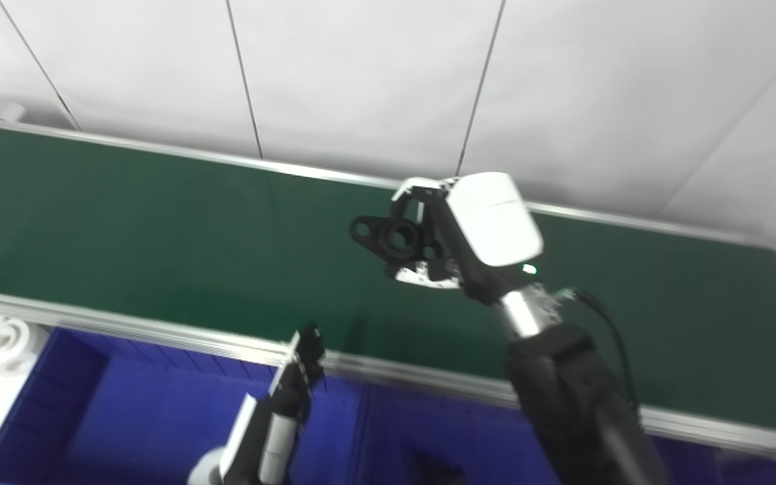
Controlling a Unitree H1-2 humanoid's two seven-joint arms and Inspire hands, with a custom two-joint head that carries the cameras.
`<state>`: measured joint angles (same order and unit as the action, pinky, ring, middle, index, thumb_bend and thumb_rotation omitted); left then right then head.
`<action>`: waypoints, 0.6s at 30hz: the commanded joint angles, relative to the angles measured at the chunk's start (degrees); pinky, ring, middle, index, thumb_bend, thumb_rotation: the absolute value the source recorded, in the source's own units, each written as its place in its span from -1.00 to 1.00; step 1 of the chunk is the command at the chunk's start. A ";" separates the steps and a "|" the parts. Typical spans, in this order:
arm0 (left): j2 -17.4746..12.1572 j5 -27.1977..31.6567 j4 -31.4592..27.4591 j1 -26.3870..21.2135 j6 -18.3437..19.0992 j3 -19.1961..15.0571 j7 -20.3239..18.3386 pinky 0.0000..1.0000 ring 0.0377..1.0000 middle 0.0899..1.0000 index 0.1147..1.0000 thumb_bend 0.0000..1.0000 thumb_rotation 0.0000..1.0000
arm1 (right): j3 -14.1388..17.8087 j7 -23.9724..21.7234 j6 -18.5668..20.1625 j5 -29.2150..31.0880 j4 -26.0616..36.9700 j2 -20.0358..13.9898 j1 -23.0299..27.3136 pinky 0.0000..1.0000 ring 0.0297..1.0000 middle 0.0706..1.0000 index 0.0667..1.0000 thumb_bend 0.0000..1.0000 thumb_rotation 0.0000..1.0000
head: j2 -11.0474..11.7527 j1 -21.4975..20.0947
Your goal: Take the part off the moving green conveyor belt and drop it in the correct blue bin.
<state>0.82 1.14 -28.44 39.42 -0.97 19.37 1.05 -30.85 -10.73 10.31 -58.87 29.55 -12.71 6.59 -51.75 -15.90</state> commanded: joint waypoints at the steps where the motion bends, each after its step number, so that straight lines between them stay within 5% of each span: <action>1: -0.93 1.35 -2.97 0.83 1.12 -0.41 -1.07 1.00 1.00 1.00 1.00 0.37 1.00 | 1.02 -1.19 -2.20 -0.70 4.60 -0.18 -1.53 -0.78 -0.71 -0.59 -0.10 0.01 -0.72 | 0.07 0.03; 9: -2.36 3.16 -7.66 0.23 5.90 -2.70 -1.81 1.00 1.00 1.00 1.00 0.43 1.00 | 4.98 -4.84 -5.70 4.94 19.20 -4.42 -19.40 -0.80 -0.73 -0.60 -0.10 0.02 -0.73 | -3.94 -4.50; 13: -2.48 3.59 -9.32 -0.08 8.12 -3.59 -1.96 1.00 1.00 1.00 1.00 0.46 1.00 | 7.21 -5.27 -5.64 4.69 22.00 -2.28 -27.52 -0.77 -0.70 -0.57 -0.10 0.02 -0.73 | -5.33 -5.88; 18: -2.32 3.66 -10.75 -0.27 9.87 -4.00 -2.16 1.00 1.00 1.00 1.00 0.47 1.00 | 6.71 -2.31 -7.39 1.51 17.51 1.20 -35.93 -0.78 -0.73 -0.61 -0.10 0.02 -0.73 | -6.68 -6.07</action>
<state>-1.33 4.74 -36.95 39.08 9.06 15.37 -0.67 -24.02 -15.36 6.23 -56.47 47.22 -12.09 -28.24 -58.10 -22.15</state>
